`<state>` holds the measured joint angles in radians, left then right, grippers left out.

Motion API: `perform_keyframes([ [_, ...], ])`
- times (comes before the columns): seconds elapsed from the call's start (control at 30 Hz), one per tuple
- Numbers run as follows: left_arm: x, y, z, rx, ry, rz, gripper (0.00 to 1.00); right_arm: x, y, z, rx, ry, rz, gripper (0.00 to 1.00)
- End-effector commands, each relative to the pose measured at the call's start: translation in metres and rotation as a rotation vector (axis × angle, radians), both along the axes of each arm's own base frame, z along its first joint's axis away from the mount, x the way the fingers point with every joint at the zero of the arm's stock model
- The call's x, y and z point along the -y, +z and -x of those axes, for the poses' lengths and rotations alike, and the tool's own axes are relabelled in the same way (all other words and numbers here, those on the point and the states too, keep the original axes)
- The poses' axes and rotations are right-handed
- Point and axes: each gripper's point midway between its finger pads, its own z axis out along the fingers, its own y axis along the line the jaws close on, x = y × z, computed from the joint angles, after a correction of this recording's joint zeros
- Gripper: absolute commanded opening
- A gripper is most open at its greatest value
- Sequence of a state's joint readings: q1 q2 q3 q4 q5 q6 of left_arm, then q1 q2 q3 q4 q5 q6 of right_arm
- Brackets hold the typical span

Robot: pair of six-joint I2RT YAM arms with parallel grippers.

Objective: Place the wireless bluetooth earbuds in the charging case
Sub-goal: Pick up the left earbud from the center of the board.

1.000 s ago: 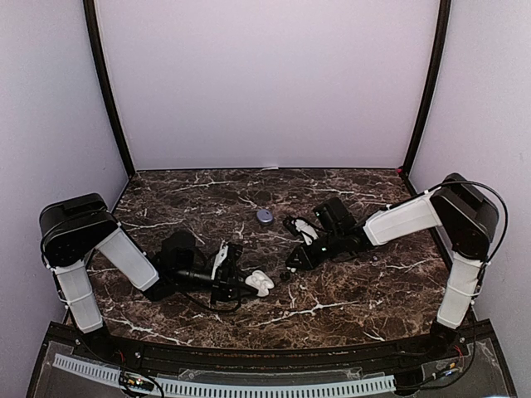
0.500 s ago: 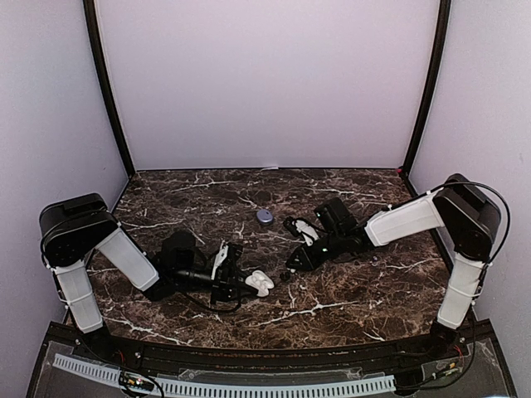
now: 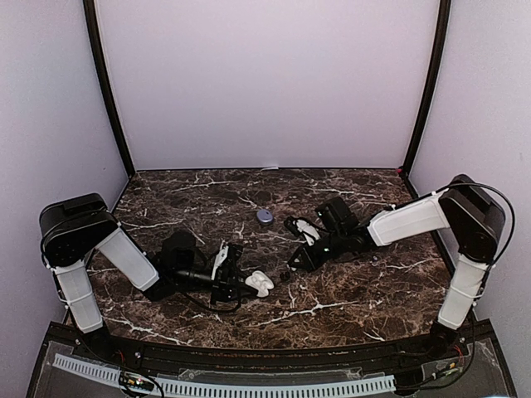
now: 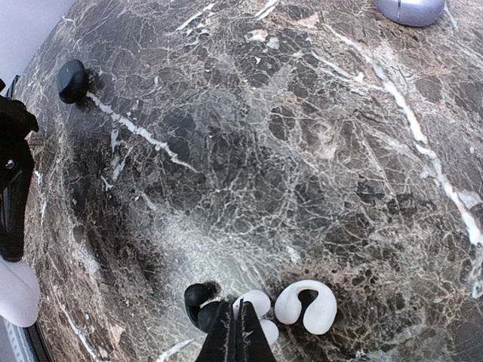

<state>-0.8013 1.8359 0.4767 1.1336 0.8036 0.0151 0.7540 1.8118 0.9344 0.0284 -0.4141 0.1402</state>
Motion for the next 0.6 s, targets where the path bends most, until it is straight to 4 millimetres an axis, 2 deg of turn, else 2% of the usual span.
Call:
perform_keyframes([
  [0.0,0.005,0.018,-0.001,0.043,-0.015,0.038,0.18,-0.002,0.014,0.004,0.032,0.008,-0.027,0.00],
  [0.3,0.004,0.018,-0.001,0.041,-0.016,0.038,0.18,-0.004,0.034,0.006,0.072,0.019,-0.077,0.00],
  [0.57,0.004,0.019,0.000,0.050,-0.023,0.045,0.18,-0.017,0.078,0.027,0.074,0.107,-0.252,0.00],
])
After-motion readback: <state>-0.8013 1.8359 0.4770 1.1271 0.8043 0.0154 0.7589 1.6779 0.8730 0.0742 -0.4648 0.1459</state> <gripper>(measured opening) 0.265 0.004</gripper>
